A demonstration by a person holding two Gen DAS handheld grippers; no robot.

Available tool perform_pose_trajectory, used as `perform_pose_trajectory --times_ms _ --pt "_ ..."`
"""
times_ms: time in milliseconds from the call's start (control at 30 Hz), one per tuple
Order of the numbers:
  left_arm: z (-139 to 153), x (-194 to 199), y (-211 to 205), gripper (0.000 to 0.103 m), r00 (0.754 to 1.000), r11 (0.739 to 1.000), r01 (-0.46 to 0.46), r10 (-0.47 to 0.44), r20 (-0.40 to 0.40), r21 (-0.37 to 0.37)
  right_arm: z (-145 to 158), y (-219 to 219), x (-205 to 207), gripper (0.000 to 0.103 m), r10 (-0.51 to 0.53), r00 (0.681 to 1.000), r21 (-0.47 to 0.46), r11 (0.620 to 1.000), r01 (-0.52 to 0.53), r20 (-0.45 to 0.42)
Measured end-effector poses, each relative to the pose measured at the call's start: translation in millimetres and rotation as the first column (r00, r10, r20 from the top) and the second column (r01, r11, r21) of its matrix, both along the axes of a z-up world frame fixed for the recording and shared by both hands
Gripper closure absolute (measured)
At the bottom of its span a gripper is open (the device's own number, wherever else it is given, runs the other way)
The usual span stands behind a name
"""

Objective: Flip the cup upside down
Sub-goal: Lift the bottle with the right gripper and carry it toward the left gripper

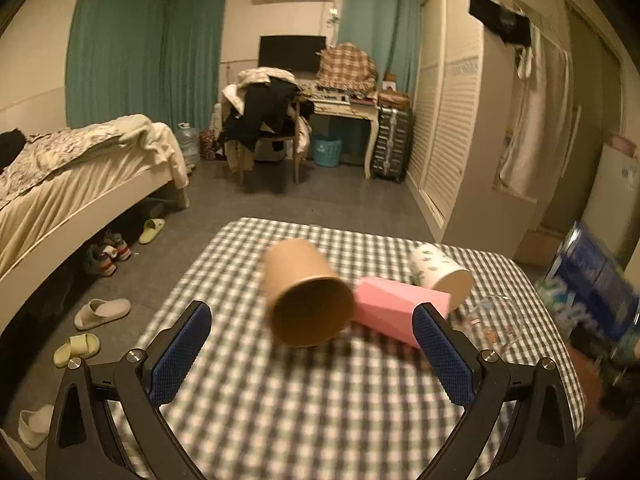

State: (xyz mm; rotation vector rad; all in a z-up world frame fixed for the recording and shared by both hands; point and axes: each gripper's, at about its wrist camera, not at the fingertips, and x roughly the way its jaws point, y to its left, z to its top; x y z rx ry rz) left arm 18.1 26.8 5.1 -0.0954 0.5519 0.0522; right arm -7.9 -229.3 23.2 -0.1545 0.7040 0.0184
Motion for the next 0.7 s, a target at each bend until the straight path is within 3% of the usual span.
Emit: perform_pose_trajectory --times_ms 167,333,700 --pt "-7.7 -15.1 34.1 0.0 1.0 0.999 -0.024 0.024 -0.006 0.033 -21.2 63.4 -12.3 0.025 -0.04 0.998 0.04 0.998 0.042 -0.055" --pt "-17.4 -19.4 56.1 0.0 0.998 0.997 -0.062 0.063 -0.024 0.041 -43.3 99.2 -13.4 0.025 -0.083 0.992 0.083 0.992 0.091 -0.1" --pt "-19.1 -33.7 75.7 0.0 0.997 0.995 -0.08 0.081 -0.006 0.054 -98.9 130.8 4.4 0.025 -0.17 0.973 0.11 0.976 0.188 -0.153"
